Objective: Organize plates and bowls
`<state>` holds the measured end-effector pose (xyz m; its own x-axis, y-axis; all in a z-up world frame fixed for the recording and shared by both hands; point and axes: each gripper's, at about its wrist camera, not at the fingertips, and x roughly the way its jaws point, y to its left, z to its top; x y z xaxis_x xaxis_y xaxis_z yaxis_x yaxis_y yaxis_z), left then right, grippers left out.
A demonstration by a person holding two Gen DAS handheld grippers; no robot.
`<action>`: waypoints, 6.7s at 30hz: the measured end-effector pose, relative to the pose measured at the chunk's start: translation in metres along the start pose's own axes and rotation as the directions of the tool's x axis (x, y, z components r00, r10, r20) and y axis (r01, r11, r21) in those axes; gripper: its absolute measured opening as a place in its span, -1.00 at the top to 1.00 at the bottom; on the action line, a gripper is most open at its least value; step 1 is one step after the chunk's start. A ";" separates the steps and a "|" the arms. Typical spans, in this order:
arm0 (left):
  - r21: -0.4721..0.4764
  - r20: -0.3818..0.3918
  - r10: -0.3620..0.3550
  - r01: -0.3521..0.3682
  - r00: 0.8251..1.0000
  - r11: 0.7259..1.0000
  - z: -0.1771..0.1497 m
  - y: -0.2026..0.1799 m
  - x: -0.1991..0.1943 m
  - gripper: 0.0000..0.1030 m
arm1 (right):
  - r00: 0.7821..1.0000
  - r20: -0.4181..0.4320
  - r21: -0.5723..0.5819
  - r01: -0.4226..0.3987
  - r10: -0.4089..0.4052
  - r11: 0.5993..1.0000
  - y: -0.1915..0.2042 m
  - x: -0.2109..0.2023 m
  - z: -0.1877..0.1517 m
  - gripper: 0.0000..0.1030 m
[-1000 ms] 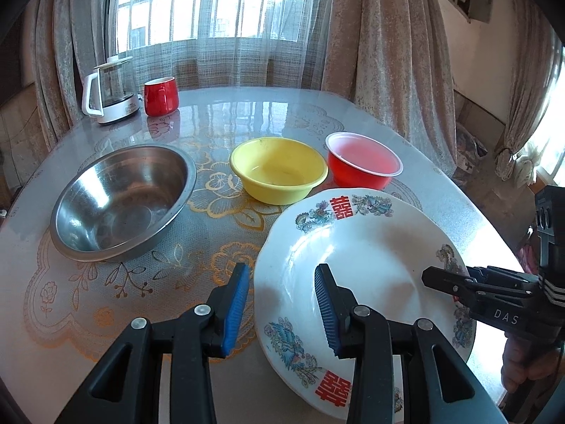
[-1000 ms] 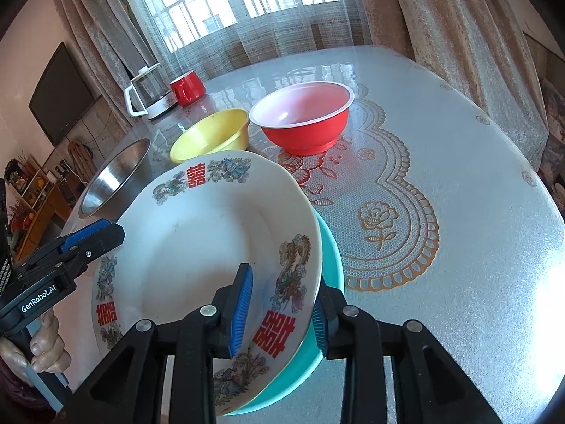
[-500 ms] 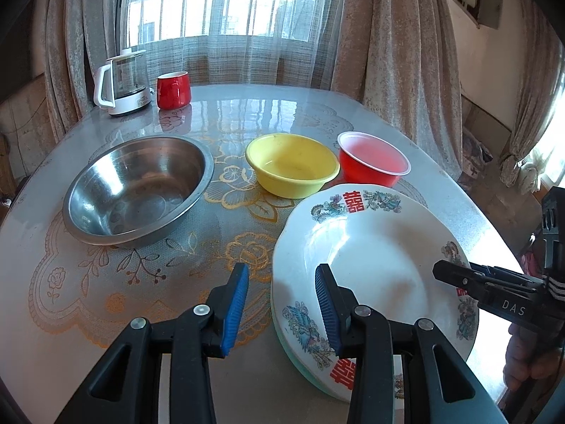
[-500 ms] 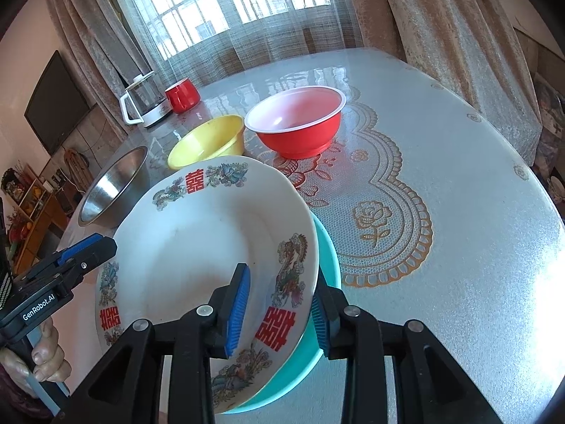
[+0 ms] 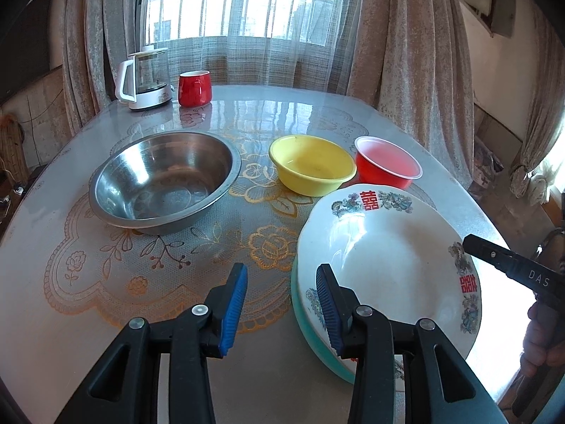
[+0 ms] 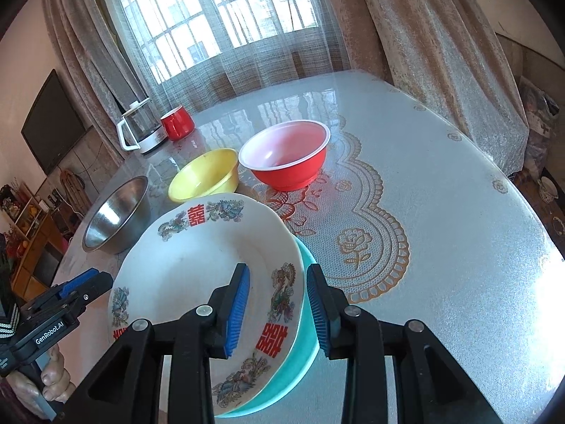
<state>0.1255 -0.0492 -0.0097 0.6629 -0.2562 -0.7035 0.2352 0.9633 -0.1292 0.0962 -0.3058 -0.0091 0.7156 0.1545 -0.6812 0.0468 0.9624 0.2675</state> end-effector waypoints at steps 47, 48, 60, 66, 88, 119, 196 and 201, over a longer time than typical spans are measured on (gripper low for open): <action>-0.105 0.095 0.356 -0.347 0.929 0.932 -0.029 0.054 -0.069 0.11 | 0.919 -0.145 -0.214 -0.392 0.367 0.895 0.133 0.017 0.004 0.34; -0.102 0.094 0.354 -0.345 0.930 0.933 -0.028 0.058 -0.069 0.10 | 0.918 -0.148 -0.212 -0.392 0.367 0.895 0.138 0.018 0.004 0.34; -0.093 0.075 0.315 -0.308 0.946 0.947 -0.019 0.092 -0.051 0.06 | 0.920 -0.180 -0.133 -0.373 0.347 0.918 0.167 0.042 0.012 0.34; -0.106 0.070 0.301 -0.292 0.951 0.950 -0.013 0.107 -0.043 0.03 | 0.924 -0.195 -0.109 -0.352 0.328 0.930 0.174 0.056 0.020 0.34; -0.277 -0.023 0.247 -0.244 0.969 0.929 0.006 0.186 -0.017 0.00 | 0.917 -0.266 0.023 -0.301 0.296 0.953 0.185 0.099 0.050 0.34; -0.225 -0.021 0.110 -0.112 0.994 0.968 0.075 0.208 0.052 0.03 | 0.923 -0.330 0.077 -0.182 0.198 0.980 0.184 0.180 0.078 0.44; -0.271 -0.006 0.154 -0.149 0.988 0.951 -0.061 0.189 -0.065 0.38 | 0.869 -0.461 -0.306 -0.344 0.177 0.888 0.238 0.118 -0.026 0.34; -0.271 0.024 0.198 -0.184 0.980 0.945 -0.055 0.192 -0.076 0.38 | 0.883 -0.433 -0.315 -0.335 0.180 0.888 0.227 0.106 -0.021 0.29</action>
<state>0.0811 0.1593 -0.0199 0.7134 -0.0624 -0.6979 -0.0924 0.9790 -0.1820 0.1681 -0.0661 -0.0355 0.3385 0.4063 -0.8487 -0.4183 0.8729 0.2511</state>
